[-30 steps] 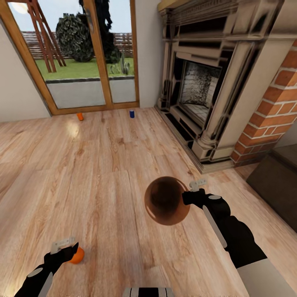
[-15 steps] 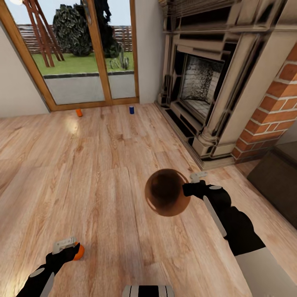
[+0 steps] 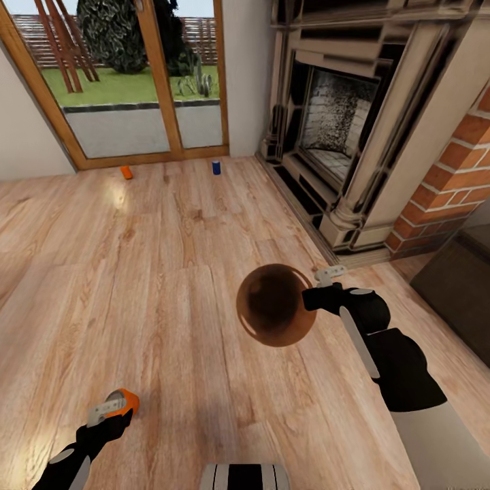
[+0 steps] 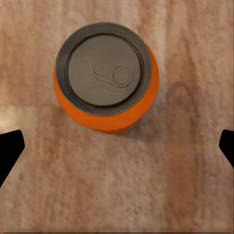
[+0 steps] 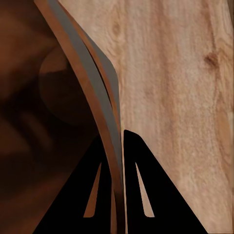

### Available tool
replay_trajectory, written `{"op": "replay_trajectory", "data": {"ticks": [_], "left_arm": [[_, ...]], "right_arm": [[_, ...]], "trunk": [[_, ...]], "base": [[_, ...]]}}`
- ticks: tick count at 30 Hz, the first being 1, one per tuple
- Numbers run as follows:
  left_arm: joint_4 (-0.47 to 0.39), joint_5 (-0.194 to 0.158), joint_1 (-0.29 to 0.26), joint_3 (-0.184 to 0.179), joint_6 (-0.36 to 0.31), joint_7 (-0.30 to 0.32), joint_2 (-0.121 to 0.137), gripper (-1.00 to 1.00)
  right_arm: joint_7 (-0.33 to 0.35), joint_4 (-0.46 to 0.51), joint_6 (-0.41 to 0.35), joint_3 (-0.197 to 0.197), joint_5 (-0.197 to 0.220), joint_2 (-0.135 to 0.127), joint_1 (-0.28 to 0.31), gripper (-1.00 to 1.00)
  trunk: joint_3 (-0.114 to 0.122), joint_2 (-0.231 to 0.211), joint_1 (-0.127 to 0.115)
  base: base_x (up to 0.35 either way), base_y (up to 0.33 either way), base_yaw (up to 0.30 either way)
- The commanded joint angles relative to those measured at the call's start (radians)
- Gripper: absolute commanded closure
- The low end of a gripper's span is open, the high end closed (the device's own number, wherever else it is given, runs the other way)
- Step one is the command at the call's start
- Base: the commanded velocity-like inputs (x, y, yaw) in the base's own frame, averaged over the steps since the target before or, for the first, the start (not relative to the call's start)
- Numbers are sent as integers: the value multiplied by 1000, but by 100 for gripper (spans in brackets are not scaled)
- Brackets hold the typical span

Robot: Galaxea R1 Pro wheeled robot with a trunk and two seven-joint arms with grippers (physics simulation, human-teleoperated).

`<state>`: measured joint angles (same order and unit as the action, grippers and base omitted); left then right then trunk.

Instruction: Put the three can of soda from the living room inside the tash can in the kitchen.

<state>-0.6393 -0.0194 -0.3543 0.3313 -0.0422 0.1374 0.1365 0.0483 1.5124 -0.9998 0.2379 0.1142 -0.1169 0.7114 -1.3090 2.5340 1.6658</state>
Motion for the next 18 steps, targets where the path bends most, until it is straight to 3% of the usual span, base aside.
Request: {"op": "replay_trajectory", "data": {"ticks": [1,9,18], "left_arm": [[1,0,0,0,0,0,0,-100],[4,2,0,0,31,1,0,-100],[6,1,0,0,39,1,0,-100]], "right_arm": [[4,3,-5,0,13,0,2,100],[4,8,-15,0,12,0,16,100],[4,11,-17,4,-20,5,25,100]], "trunk": [[0,0,0],[0,0,0],[0,0,0]], "base": [[0,0,0],[1,0,0],[153,0,0]]}}
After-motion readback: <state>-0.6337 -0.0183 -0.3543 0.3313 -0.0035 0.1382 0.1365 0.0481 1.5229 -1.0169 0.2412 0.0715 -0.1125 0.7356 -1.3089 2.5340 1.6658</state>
